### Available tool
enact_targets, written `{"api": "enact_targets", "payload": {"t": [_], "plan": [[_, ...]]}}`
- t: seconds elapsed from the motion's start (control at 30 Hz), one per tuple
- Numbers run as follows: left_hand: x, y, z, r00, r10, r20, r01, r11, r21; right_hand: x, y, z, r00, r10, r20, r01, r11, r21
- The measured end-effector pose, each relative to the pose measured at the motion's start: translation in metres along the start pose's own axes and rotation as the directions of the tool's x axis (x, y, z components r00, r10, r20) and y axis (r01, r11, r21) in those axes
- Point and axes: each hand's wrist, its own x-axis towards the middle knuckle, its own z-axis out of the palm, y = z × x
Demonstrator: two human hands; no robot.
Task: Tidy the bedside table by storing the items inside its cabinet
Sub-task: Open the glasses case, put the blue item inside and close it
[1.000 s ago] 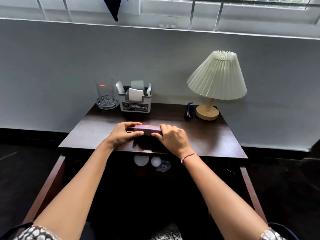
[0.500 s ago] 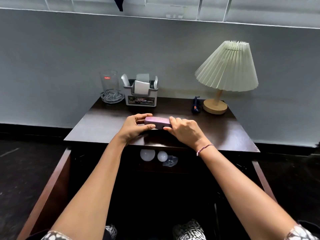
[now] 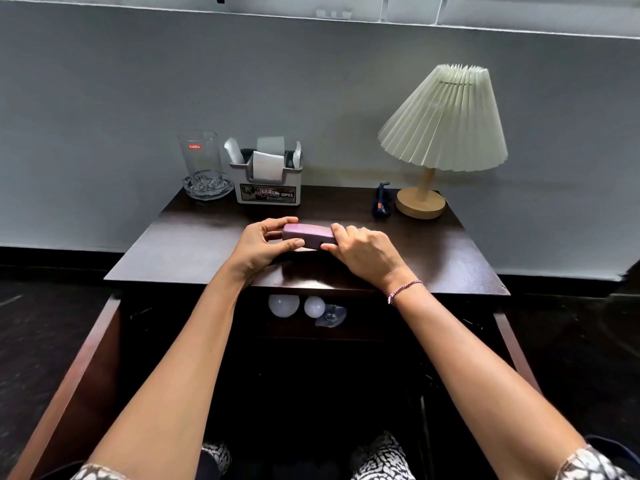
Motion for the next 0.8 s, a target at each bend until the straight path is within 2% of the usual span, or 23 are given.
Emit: {"api": "enact_targets", "payload": {"t": [0.17, 0.27, 0.4, 0.47, 0.6, 0.7, 0.8], "plan": [[-0.002, -0.001, -0.002, 1.000, 0.023, 0.012, -0.023, 0.999, 0.027, 0.001, 0.000, -0.005, 0.998, 0.051, 0.045, -0.054, 0.997, 0.056], [-0.003, 0.000, -0.002, 0.999, 0.004, 0.053, -0.007, 0.998, 0.058, 0.000, 0.002, -0.009, 0.987, 0.151, 0.062, -0.158, 0.976, 0.150], [-0.005, 0.004, 0.002, 0.999, -0.019, 0.043, 0.015, 0.996, 0.087, -0.002, 0.009, -0.005, 0.933, 0.302, 0.198, -0.360, 0.805, 0.471], [-0.006, 0.004, 0.004, 1.000, -0.010, 0.019, 0.008, 0.994, 0.110, -0.002, 0.012, -0.002, 0.914, 0.299, 0.273, -0.402, 0.744, 0.533], [-0.006, 0.000, 0.003, 0.999, 0.021, -0.043, -0.016, 0.994, 0.112, -0.003, 0.014, 0.004, 0.906, 0.264, 0.330, -0.420, 0.648, 0.635], [-0.005, -0.004, 0.002, 0.995, 0.051, -0.088, -0.041, 0.993, 0.115, -0.003, 0.020, 0.008, 0.853, 0.351, 0.387, -0.520, 0.500, 0.692], [-0.002, -0.008, 0.000, 0.993, 0.065, -0.097, -0.052, 0.991, 0.124, -0.006, 0.027, 0.015, 0.722, 0.431, 0.542, -0.653, 0.163, 0.740]]}}
